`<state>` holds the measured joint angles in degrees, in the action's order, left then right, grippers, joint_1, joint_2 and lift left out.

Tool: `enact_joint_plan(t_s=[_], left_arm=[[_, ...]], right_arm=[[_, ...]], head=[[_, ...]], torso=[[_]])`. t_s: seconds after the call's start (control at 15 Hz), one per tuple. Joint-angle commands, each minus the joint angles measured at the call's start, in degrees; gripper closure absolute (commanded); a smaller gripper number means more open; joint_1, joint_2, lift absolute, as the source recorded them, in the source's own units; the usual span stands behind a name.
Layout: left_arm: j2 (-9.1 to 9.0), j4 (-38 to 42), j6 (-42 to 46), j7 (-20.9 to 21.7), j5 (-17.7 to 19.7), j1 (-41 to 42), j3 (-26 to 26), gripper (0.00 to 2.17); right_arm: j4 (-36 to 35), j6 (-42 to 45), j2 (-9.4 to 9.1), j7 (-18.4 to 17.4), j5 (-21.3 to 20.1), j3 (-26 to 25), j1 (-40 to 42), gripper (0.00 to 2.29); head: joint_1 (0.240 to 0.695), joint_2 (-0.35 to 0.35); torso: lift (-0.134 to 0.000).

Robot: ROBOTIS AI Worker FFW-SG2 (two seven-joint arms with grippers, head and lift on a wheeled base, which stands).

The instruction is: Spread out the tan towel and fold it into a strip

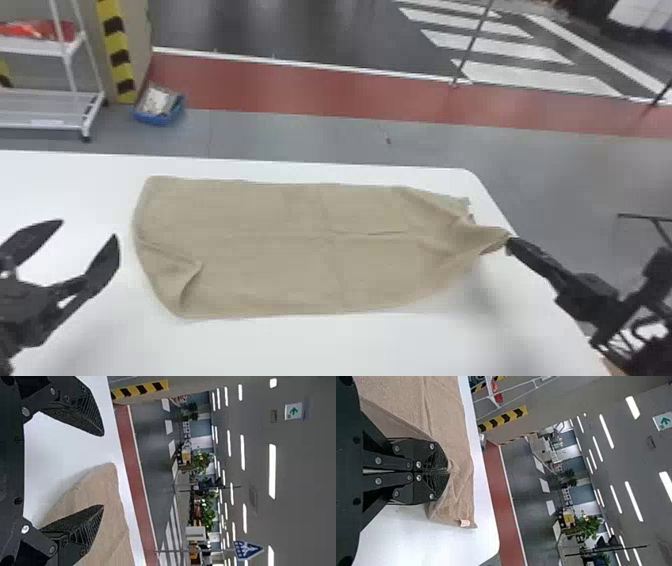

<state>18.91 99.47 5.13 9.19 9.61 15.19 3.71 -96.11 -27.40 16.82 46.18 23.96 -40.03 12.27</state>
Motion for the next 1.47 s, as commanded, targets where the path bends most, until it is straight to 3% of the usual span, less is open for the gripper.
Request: enact_joint_plan(t_s=[0.0, 0.13, 0.33, 0.67, 0.87, 1.0, 1.27, 1.4], left_arm=[[-0.36, 0.2, -0.7, 0.75, -0.65, -2.44, 4.81, 0.36], [-0.45, 0.11, -2.63, 2.06, -2.67, -4.38, 8.77, 0.43], [-0.54, 2.22, -14.06, 4.7, -3.9, -4.55, 11.05, 0.43], [-0.72, 0.11, -15.47, 4.26, -7.77, -7.45, 13.95, 0.43], [-0.89, 0.2, -22.67, 4.26, -9.61, -9.03, 15.36, 0.43], [-0.98, -0.15, -25.13, 4.26, -9.88, -10.18, 16.24, 0.55], [-1.07, -0.24, -27.07, 4.0, -9.88, -10.88, 15.89, 0.55], [-1.07, -0.24, -27.77, 3.56, -9.88, -10.97, 15.36, 0.71]], right_arm=[[-0.21, 0.01, -0.65, 0.14, -0.05, -0.23, 0.56, 1.71], [-0.21, 0.01, -0.82, 0.4, 0.13, -0.75, 1.09, 1.71], [-0.13, 0.72, -1.0, 0.76, 0.3, -1.72, 1.53, 1.71], [0.4, 1.42, -1.0, 0.84, 0.65, -1.54, 1.44, 1.71], [0.58, 1.42, -1.09, 1.37, 0.92, -1.9, 1.53, 1.71], [0.58, 1.42, -1.17, 1.55, 1.01, -2.69, 1.53, 1.71], [0.84, 1.42, -1.17, 1.63, 1.18, -3.21, 1.53, 1.71], [0.93, 1.42, -1.17, 1.63, 1.18, -3.3, 1.53, 1.71]], head=[[0.695, -0.299], [0.695, -0.33], [0.695, -0.35], [0.695, -0.35], [0.695, -0.35], [0.695, -0.35], [0.695, -0.35], [0.695, -0.35]], torso=[[-0.124], [-0.124], [-0.124], [-0.124], [-0.124], [-0.124], [-0.124], [-0.124]])
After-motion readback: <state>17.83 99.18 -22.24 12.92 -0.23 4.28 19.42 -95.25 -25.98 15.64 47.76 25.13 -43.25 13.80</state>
